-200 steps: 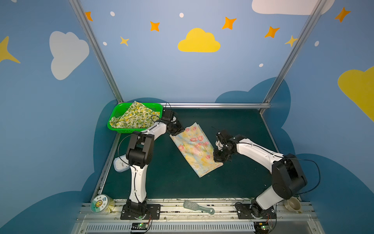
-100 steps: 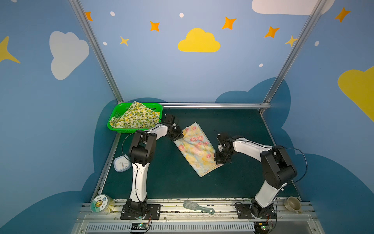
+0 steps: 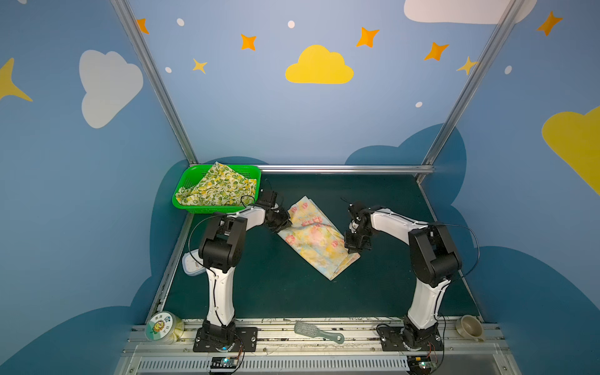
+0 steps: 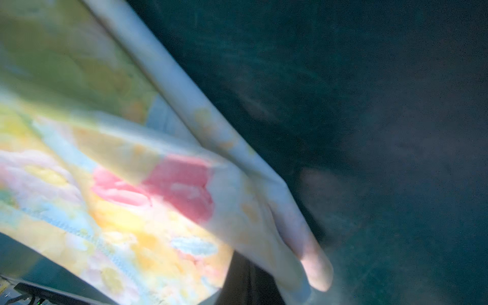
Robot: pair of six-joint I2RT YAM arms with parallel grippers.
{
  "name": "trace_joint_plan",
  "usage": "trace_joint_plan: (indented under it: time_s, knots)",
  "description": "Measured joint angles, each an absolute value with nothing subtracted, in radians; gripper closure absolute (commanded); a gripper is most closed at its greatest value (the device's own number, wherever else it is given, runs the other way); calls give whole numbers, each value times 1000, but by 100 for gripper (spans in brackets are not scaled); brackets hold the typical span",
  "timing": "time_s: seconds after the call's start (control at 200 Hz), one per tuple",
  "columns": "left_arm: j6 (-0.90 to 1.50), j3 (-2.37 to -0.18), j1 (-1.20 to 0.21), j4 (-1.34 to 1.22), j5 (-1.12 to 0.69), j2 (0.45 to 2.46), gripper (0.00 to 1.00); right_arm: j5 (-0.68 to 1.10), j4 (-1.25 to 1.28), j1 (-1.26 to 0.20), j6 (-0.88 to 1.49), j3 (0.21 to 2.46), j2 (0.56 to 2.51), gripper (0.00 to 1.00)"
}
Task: Fold and stack skirts
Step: Rotate the skirt at the center of the table.
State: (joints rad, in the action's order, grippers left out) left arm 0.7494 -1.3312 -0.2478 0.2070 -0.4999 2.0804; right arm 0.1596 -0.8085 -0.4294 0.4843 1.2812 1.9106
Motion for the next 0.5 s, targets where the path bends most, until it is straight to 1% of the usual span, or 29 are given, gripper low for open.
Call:
trace_joint_plan:
  time_s: [0.31,0.385,0.501]
  knots:
    - [776,-1261,-249,199,-492,2022,88,144,-804,-408,462,1258,1878,100]
    - [772,-1276,-247,219,-485,2019,88,152,-805,-408,466,1218,1818,100]
    - [759,-1323,-239,243,-478,2019,88,165,-805,-410,481,1150,1675,100]
